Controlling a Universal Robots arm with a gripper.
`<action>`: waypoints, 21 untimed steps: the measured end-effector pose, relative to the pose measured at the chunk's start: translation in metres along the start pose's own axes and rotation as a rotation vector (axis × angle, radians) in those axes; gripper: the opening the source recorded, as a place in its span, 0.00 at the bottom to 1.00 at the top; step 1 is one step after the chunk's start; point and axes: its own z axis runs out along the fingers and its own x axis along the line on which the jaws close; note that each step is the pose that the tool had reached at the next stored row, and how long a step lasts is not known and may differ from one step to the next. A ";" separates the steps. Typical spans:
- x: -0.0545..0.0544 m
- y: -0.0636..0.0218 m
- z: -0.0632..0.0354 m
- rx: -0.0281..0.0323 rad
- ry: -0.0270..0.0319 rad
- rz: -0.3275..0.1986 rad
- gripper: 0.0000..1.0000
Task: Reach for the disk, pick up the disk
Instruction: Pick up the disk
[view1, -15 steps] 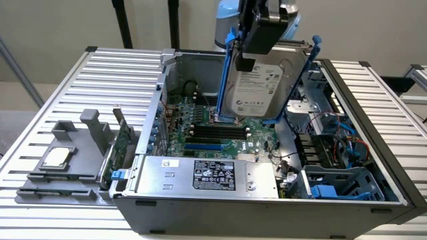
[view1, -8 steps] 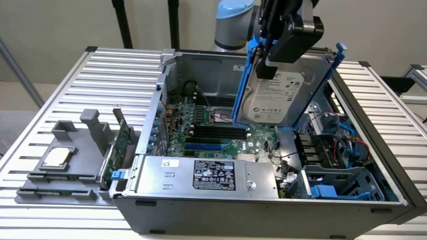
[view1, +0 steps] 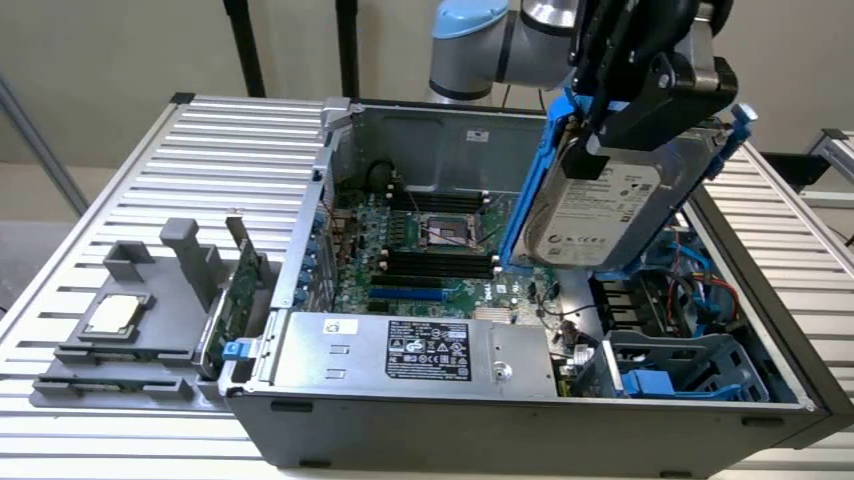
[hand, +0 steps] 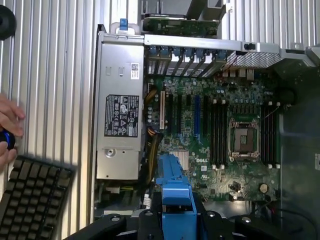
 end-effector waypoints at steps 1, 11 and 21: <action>0.003 -0.0036 -0.0004 0.0000 0.0000 0.000 0.33; 0.028 -0.0367 -0.0042 0.0000 0.0001 0.000 0.33; 0.053 -0.0693 -0.0079 0.0000 0.0001 0.000 0.33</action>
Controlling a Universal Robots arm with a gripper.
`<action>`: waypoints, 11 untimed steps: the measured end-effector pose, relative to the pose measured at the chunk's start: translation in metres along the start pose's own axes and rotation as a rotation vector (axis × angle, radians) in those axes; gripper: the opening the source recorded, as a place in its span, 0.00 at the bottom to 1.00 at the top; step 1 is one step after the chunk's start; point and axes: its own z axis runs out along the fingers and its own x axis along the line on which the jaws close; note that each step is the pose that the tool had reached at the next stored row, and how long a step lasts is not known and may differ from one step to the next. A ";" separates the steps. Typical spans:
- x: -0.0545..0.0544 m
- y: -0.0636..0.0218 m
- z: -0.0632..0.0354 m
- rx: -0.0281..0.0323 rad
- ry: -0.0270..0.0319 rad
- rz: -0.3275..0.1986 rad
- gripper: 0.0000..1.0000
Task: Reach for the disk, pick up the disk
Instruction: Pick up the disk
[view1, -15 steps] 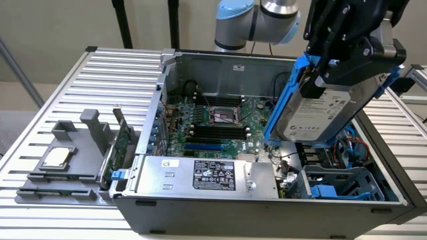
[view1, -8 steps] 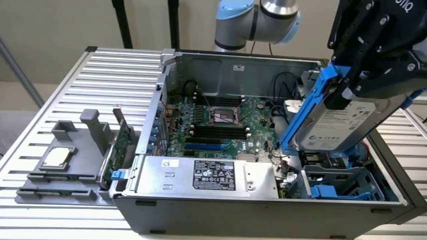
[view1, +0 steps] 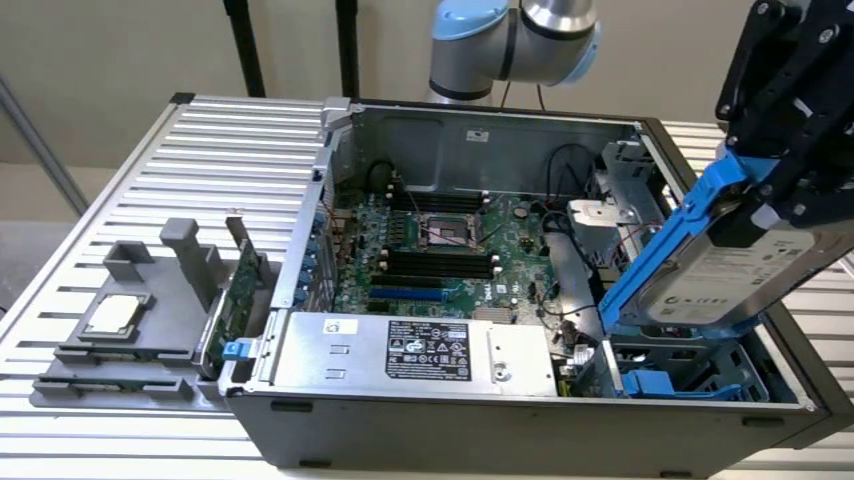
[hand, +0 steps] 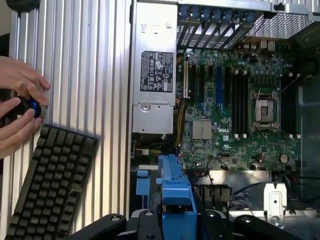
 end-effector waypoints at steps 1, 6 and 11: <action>0.002 -0.0037 -0.0003 0.0000 0.0000 0.000 0.33; 0.009 -0.0255 -0.0014 0.0000 0.0000 0.000 0.33; 0.009 -0.0330 0.0004 0.0011 0.0000 0.000 0.33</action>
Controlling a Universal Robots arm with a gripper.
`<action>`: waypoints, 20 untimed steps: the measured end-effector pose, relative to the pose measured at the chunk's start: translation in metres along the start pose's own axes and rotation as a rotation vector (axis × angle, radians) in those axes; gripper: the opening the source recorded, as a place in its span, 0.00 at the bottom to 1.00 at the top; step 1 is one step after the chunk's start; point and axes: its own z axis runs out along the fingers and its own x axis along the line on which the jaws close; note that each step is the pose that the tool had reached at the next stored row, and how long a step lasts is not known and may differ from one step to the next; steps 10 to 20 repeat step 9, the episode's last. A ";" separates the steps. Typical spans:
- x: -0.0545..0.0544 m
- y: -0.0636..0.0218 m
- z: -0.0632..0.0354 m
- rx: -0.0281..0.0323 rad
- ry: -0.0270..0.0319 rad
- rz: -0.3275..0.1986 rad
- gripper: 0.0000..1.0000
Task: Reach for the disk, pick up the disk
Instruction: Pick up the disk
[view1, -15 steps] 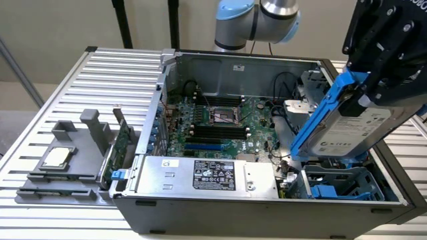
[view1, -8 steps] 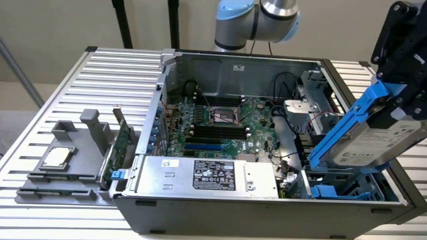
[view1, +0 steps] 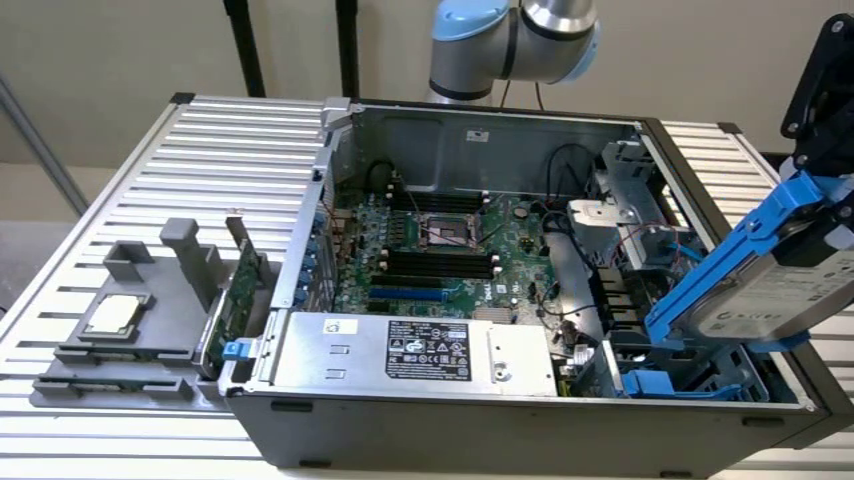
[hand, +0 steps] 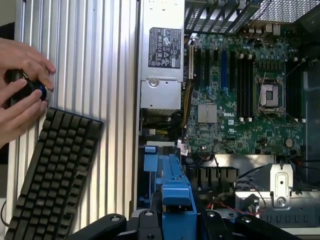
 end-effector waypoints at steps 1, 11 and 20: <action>0.000 0.0000 0.0000 0.0000 0.0001 0.000 0.33; 0.000 0.0000 -0.0002 0.0001 0.0002 0.000 0.33; 0.000 0.0000 -0.0002 0.0001 0.0002 0.000 0.33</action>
